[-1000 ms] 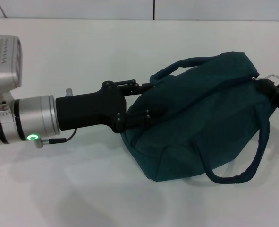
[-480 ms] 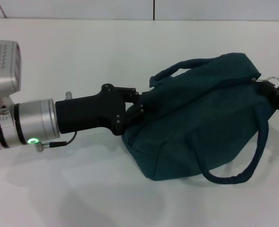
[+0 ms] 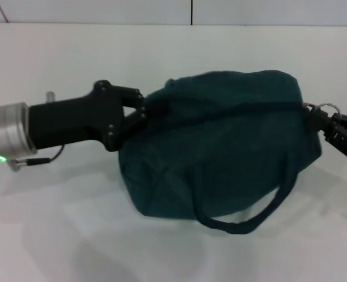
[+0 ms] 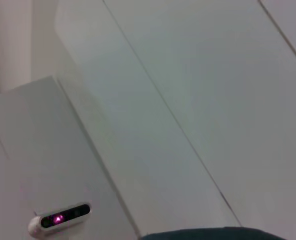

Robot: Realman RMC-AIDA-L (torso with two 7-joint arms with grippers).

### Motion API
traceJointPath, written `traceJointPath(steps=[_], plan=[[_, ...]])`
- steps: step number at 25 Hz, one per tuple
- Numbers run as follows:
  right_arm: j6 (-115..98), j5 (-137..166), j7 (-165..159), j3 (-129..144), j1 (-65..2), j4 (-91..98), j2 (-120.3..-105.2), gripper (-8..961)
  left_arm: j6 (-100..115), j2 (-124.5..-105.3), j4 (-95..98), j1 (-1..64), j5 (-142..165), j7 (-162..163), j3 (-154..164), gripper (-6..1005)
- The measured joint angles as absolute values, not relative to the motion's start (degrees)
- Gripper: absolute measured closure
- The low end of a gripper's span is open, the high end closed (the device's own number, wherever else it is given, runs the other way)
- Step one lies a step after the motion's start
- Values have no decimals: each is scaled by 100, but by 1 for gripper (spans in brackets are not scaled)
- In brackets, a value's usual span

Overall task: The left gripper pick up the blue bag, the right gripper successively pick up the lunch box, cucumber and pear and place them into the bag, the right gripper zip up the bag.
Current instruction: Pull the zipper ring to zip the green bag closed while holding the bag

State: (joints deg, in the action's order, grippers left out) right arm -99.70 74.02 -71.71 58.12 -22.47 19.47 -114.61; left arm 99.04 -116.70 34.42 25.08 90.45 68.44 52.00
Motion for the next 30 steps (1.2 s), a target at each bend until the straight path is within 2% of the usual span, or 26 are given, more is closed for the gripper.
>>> traceJointPath(steps=[7, 16, 30], plan=[[-9936, 7405, -7239, 5773, -2257, 1945, -11448, 854, 9979, -11447, 3460, 2611, 9071, 6997, 5131, 942], [-9220, 7354, -7162, 5743, -2152, 1934, -11412, 853, 9952, -11453, 3454, 2660, 9204, 7008, 5158, 944], [-8662, 7359, -7083, 5423, -2025, 1932, -11450, 851, 9958, -11441, 3447, 2619, 9247, 7007, 5133, 939]])
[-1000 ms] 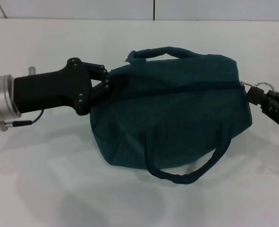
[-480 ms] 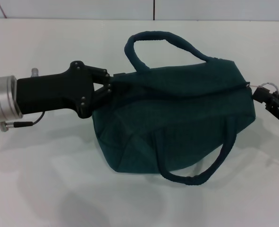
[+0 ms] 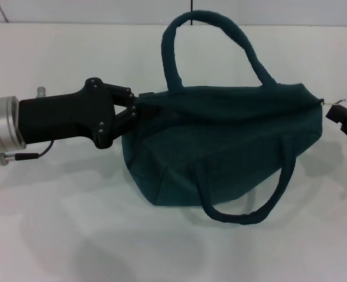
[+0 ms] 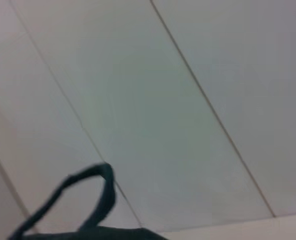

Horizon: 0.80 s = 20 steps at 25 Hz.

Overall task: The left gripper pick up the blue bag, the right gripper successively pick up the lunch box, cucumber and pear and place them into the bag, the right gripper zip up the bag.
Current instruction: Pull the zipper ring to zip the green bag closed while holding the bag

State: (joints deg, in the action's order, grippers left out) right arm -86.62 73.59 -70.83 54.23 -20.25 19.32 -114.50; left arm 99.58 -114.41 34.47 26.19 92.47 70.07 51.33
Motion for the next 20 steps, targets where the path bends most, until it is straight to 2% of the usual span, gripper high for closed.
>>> traceJointPath(steps=[15, 17, 20], plan=[[-8234, 7589, -7038, 5637, -2121, 1922, -11500, 848, 9936, -11471, 3423, 2656, 9247, 6966, 5119, 923], [-8259, 7591, -7040, 5644, -2131, 1921, -11502, 848, 9923, -11518, 3410, 2660, 9235, 6962, 5111, 921], [-8297, 7594, -7053, 5643, -2151, 1918, -11505, 848, 9910, -11696, 3448, 2673, 9194, 6979, 4877, 918]])
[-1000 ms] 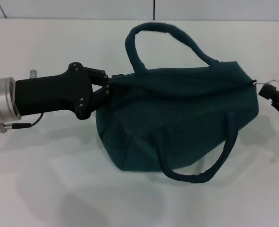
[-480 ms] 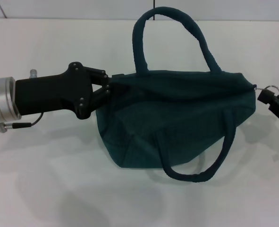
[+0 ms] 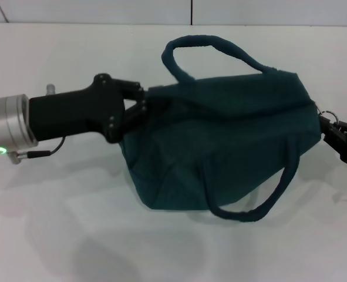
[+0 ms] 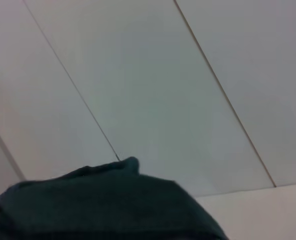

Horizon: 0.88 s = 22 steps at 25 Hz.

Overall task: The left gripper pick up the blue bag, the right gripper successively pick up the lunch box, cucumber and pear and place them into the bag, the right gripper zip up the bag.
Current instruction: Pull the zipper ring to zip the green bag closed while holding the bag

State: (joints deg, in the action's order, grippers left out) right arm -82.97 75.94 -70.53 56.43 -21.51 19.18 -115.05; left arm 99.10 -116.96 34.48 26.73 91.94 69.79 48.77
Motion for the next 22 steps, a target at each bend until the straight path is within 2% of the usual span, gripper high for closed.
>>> traceJointPath(steps=[5, 13, 19, 22], plan=[[-8330, 7598, -7052, 5642, -2153, 1916, -11505, 847, 9908, -11817, 3456, 2690, 9136, 6994, 4129, 912], [-8355, 7607, -7036, 5646, -2156, 1844, -11505, 845, 9962, -11874, 3465, 2697, 8663, 7006, 3564, 674], [-8423, 7613, -7031, 5651, -2155, 1842, -11504, 845, 9877, -11938, 4200, 2791, 8785, 7581, 4806, 448], [-8436, 7613, -7031, 5652, -2142, 1842, -11505, 844, 9494, -11959, 4901, 2843, 8809, 8093, 5659, 394]])
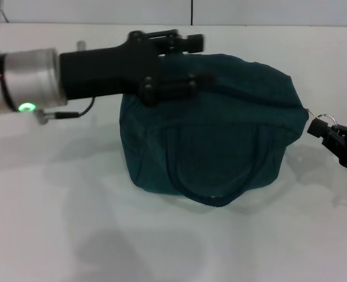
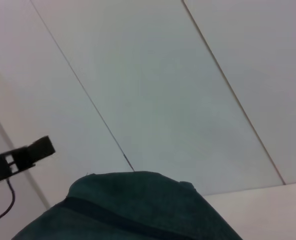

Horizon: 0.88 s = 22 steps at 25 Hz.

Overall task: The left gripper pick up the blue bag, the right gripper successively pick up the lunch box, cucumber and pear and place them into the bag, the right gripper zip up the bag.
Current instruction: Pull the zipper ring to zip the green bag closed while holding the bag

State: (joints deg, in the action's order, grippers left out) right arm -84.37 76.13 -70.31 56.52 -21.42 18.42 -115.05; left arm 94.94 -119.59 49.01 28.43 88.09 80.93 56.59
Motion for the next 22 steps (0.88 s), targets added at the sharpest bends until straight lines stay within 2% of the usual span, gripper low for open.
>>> traceJointPath(steps=[2, 7, 22], plan=[[-8438, 7613, -7030, 5651, -2123, 1841, -11506, 844, 9209, -11959, 5329, 2860, 8812, 8378, 6077, 358], [-8442, 7612, -7013, 5651, -2092, 1791, -11514, 843, 8736, -11948, 6097, 3028, 9034, 8982, 6635, 358], [-8507, 7611, -7013, 5651, -2092, 1771, -11513, 841, 8383, -11928, 6170, 4296, 10447, 10104, 6705, 360]])
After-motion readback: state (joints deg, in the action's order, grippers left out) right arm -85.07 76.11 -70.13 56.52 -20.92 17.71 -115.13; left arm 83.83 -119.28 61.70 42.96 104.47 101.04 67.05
